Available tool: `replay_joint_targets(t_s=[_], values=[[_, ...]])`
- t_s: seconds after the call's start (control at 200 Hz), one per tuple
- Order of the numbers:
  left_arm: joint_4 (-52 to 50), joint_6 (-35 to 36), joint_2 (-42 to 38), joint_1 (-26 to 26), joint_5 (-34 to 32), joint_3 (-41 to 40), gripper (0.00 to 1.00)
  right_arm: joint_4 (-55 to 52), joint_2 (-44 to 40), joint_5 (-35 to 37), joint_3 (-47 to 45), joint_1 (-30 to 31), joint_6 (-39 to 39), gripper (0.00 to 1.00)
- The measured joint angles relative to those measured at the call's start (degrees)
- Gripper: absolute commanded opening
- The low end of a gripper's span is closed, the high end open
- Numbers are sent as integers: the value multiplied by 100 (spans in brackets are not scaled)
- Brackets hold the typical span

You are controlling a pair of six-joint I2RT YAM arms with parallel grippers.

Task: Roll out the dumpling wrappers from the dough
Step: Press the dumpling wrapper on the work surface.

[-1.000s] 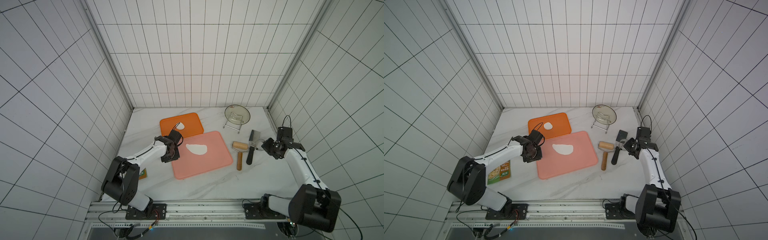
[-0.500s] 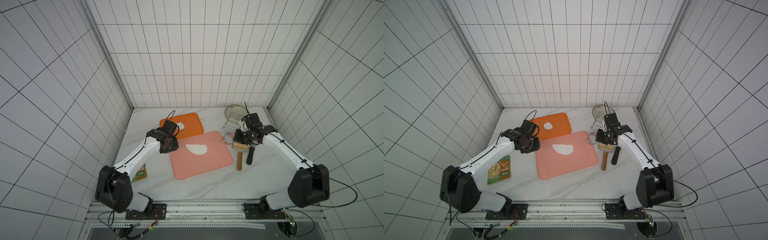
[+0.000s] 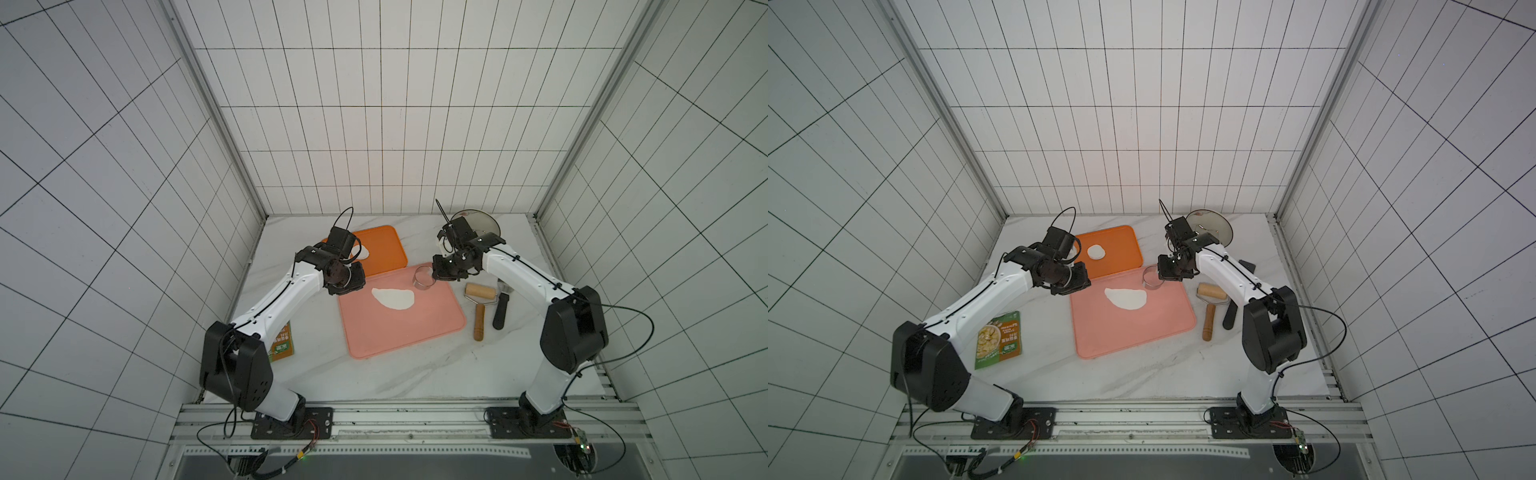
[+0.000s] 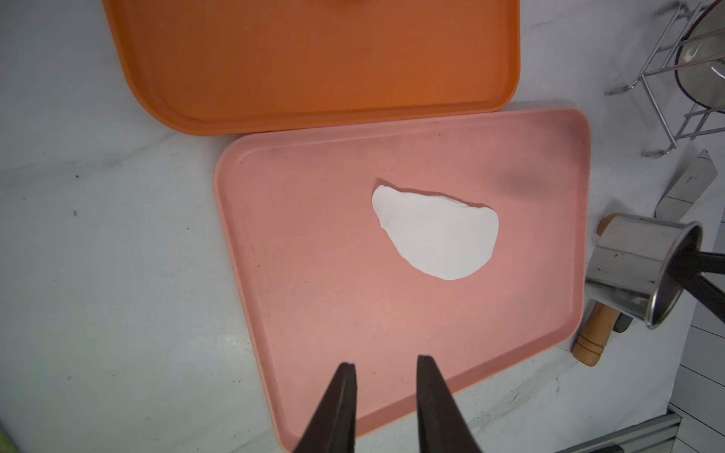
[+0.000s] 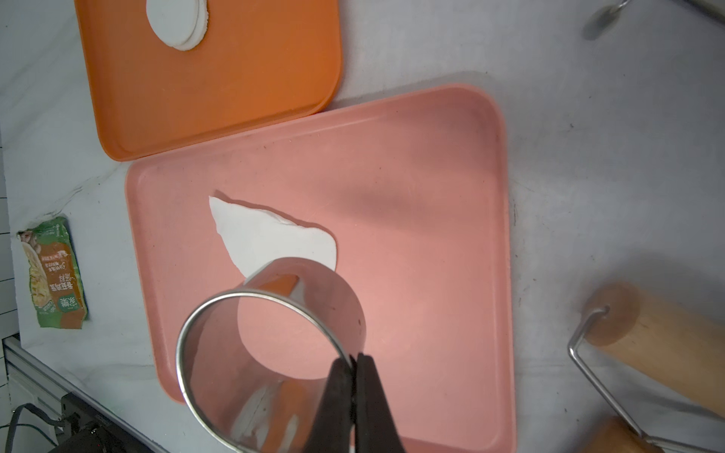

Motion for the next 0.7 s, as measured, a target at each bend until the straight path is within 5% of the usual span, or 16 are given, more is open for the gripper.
replay_joint_targets(t_s=[0.465, 0.7], values=[[560, -164, 667, -363, 315, 15, 45, -227, 909, 48, 704, 682, -98, 0], [745, -184, 927, -439, 356, 221, 41, -310, 1051, 66, 874, 894, -98, 0]])
